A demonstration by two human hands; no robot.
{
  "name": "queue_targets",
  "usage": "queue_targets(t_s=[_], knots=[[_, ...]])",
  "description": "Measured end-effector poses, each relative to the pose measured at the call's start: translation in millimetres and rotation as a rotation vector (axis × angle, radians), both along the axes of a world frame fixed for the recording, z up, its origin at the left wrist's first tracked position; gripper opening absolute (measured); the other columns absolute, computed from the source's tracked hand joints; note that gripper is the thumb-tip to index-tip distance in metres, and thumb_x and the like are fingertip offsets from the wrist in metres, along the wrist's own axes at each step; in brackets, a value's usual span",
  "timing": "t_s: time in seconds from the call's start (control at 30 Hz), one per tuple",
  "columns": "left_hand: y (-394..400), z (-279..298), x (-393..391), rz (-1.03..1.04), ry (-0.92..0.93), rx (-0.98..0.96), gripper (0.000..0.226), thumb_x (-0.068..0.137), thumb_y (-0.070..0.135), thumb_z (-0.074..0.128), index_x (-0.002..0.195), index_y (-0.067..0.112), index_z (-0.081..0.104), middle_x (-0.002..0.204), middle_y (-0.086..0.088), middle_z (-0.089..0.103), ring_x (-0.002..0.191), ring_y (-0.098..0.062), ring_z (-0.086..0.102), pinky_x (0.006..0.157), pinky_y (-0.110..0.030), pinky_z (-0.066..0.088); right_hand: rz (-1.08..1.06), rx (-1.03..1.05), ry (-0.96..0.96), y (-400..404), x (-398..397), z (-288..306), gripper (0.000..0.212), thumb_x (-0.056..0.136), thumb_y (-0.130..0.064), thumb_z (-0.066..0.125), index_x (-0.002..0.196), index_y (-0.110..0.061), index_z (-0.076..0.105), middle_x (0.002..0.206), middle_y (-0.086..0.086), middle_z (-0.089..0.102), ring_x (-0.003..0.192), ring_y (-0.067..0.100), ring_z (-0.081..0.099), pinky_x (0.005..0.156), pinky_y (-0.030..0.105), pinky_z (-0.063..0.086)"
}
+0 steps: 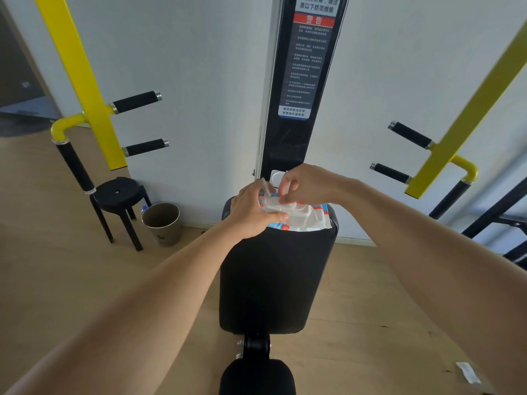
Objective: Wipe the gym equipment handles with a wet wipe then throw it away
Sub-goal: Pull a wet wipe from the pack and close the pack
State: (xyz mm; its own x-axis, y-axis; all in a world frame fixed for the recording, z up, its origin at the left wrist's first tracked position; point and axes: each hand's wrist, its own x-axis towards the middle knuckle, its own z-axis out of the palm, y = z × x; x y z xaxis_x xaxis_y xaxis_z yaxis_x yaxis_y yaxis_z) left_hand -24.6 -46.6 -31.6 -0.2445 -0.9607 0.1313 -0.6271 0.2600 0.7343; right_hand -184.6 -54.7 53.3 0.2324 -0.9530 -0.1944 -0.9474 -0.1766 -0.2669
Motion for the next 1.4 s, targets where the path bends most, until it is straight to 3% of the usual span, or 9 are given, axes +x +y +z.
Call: queue_targets(t_s=[0.1,0.2,0.4,0.6,0.73,1.03,1.17,1.4], knots=[[0.4,0.5,0.8,-0.002,0.013,0.005,0.061,0.078,0.04,0.085,0.123,0.023,0.047,0.13,0.0,0.058,0.115,-0.019,0.057,0.103,-0.039,0.051,0.014,0.003,0.018,-3.3,4.4,3.5,0.005,0.094,-0.03,0.069,0.098,-0.031,0.071,0.109,-0.002,0.07,0.096,0.02,0.067,0.089,0.028,0.057],[0.5,1.2,1.8,-0.01,0.015,0.015,0.063,0.079,0.04,0.084,0.127,0.021,0.048,0.13,0.001,0.058,0.115,-0.018,0.057,0.102,-0.038,0.05,0.021,-0.008,0.066,-5.1,6.3,3.2,0.017,0.099,-0.023,0.061,0.111,-0.025,0.073,0.109,0.0,0.07,0.097,0.022,0.067,0.086,0.027,0.055],[0.3,2.2,0.8,0.004,0.011,0.04,0.064,0.078,0.042,0.085,0.127,0.021,0.048,0.129,0.001,0.059,0.114,-0.019,0.058,0.1,-0.036,0.05,0.048,0.007,0.081,-4.5,4.9,4.9,0.015,0.095,-0.032,0.068,0.109,-0.031,0.075,0.105,-0.005,0.07,0.092,0.017,0.065,0.078,0.017,0.049],[2.7,6.8,0.3,0.021,0.04,0.085,0.067,0.079,0.046,0.082,0.13,0.021,0.045,0.129,0.0,0.056,0.116,-0.018,0.055,0.095,-0.031,0.046,0.093,-0.105,0.038,-0.9,8.8,6.8,0.005,0.095,-0.031,0.067,0.091,-0.032,0.065,0.094,-0.01,0.065,0.089,0.016,0.064,0.082,0.025,0.055],[4.0,8.6,-1.6,0.038,0.05,0.102,0.065,0.082,0.051,0.077,0.13,0.021,0.045,0.131,0.0,0.055,0.115,-0.016,0.053,0.091,-0.028,0.042,0.081,-0.176,-0.036,0.0,6.5,3.8,0.007,0.093,-0.029,0.065,0.088,-0.034,0.068,0.094,-0.016,0.067,0.089,0.016,0.065,0.083,0.041,0.06],[8.0,12.0,-1.2,0.041,0.077,0.114,0.059,0.083,0.047,0.078,0.126,0.021,0.047,0.125,0.004,0.056,0.107,-0.012,0.05,0.09,-0.028,0.041,-0.07,-0.269,-0.313,7.4,-4.3,2.2,0.015,0.095,-0.018,0.064,0.085,-0.029,0.066,0.087,-0.02,0.064,0.083,0.005,0.06,0.07,0.02,0.047],[7.3,12.3,-1.8,0.035,0.051,0.096,0.051,0.083,0.047,0.077,0.116,0.025,0.046,0.121,0.004,0.058,0.11,-0.016,0.055,0.094,-0.033,0.045,-0.218,-0.35,-0.484,10.1,-6.0,-0.1,0.019,0.095,-0.017,0.065,0.081,-0.03,0.065,0.086,-0.013,0.066,0.083,0.011,0.062,0.068,0.021,0.051],[7.1,11.5,-1.5,0.012,0.016,0.053,0.044,0.086,0.046,0.075,0.113,0.027,0.047,0.128,0.002,0.059,0.113,-0.017,0.055,0.101,-0.037,0.045,-0.285,-0.428,-0.645,16.7,-1.8,-5.5,0.017,0.093,-0.017,0.063,0.08,-0.028,0.064,0.083,-0.01,0.068,0.081,0.016,0.067,0.071,0.034,0.058]])
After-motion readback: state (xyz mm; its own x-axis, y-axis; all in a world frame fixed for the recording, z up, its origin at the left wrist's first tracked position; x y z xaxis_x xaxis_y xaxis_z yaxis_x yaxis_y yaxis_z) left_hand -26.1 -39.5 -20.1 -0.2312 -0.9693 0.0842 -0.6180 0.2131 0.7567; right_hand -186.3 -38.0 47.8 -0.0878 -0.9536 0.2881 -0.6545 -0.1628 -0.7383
